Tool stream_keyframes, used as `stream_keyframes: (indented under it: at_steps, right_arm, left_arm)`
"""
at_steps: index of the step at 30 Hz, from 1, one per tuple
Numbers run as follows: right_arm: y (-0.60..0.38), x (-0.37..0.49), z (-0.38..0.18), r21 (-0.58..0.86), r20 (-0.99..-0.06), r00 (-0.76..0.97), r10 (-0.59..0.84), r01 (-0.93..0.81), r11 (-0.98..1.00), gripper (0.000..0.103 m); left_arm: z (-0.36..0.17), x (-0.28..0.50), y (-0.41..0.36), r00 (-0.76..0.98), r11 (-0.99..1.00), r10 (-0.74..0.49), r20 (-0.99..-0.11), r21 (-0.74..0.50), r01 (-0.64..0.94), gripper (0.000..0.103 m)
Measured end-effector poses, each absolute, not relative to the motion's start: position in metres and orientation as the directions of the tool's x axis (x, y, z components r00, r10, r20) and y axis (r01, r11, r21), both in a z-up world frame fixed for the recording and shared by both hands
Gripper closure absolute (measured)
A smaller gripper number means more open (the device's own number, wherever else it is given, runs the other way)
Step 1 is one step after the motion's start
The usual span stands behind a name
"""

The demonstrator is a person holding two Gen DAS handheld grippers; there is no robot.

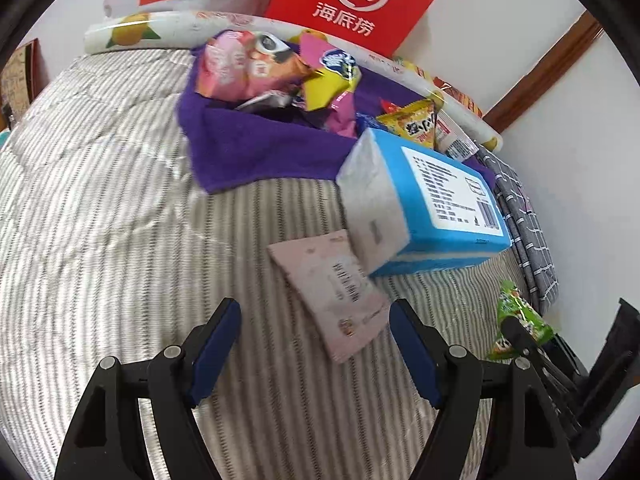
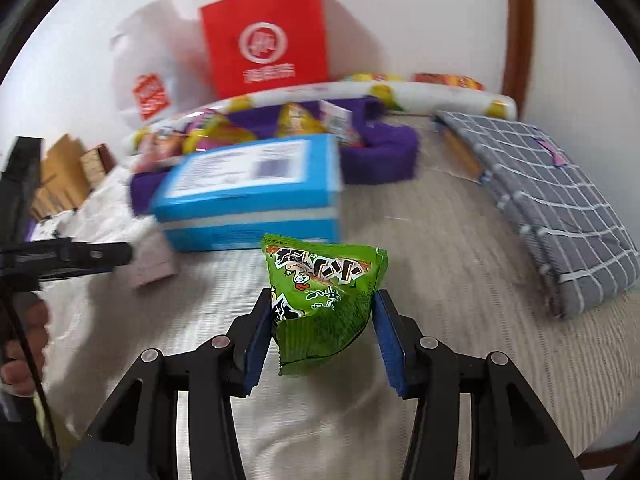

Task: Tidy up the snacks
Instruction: 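Grasp the green chips bag with the right tool while the left grasps the pink-white wipe packet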

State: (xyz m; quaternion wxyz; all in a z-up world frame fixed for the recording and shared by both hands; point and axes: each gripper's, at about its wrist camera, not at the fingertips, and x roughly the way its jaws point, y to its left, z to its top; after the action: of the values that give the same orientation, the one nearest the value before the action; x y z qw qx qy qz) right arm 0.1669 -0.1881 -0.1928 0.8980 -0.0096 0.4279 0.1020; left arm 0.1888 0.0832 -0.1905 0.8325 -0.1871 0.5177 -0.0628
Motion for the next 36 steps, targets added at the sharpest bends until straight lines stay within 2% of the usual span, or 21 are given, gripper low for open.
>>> stream_keyframes:
  at_steps: [4, 5, 7, 13, 22, 27, 36]
  right_arm:
    - [-0.208, 0.178, -0.201, 0.090, -0.764, 0.622, 0.171, -0.160, 0.983, 0.054]
    - [-0.211, 0.181, -0.203, 0.101, -0.761, 0.624, 0.177, -0.156, 0.983, 0.054]
    - [-0.217, 0.186, -0.205, 0.114, -0.758, 0.628, 0.177, -0.140, 0.984, 0.054]
    - [-0.220, 0.195, -0.211, 0.114, -0.750, 0.640, 0.168, -0.125, 0.986, 0.054]
    - [-0.219, 0.200, -0.214, 0.133, -0.747, 0.644, 0.164, -0.097, 0.986, 0.054]
    - [-0.233, 0.200, -0.217, 0.234, -0.735, 0.638, 0.230, -0.080, 0.969, 0.054]
    - [-0.225, 0.201, -0.218, 0.191, -0.748, 0.631, 0.205, -0.091, 0.977, 0.054]
  left_arm:
    - [-0.191, 0.195, 0.072, 0.459, 0.932, -0.276, -0.844, -0.352, -0.088, 0.032]
    - [-0.192, 0.197, 0.069, 0.461, 0.934, -0.268, -0.846, -0.345, -0.090, 0.039]
    - [-0.193, 0.203, 0.062, 0.458, 0.945, -0.237, -0.857, -0.313, -0.096, 0.044]
    - [-0.193, 0.205, 0.051, 0.463, 0.971, -0.157, -0.872, -0.222, -0.089, 0.048]
    - [-0.192, 0.194, 0.060, 0.474, 0.973, -0.156, -0.866, -0.218, -0.078, 0.062]
    - [-0.188, 0.175, 0.073, 0.481, 0.982, -0.119, -0.868, -0.173, -0.070, 0.062]
    - [-0.194, 0.173, 0.067, 0.546, 0.985, -0.098, -0.832, -0.160, -0.067, 0.056]
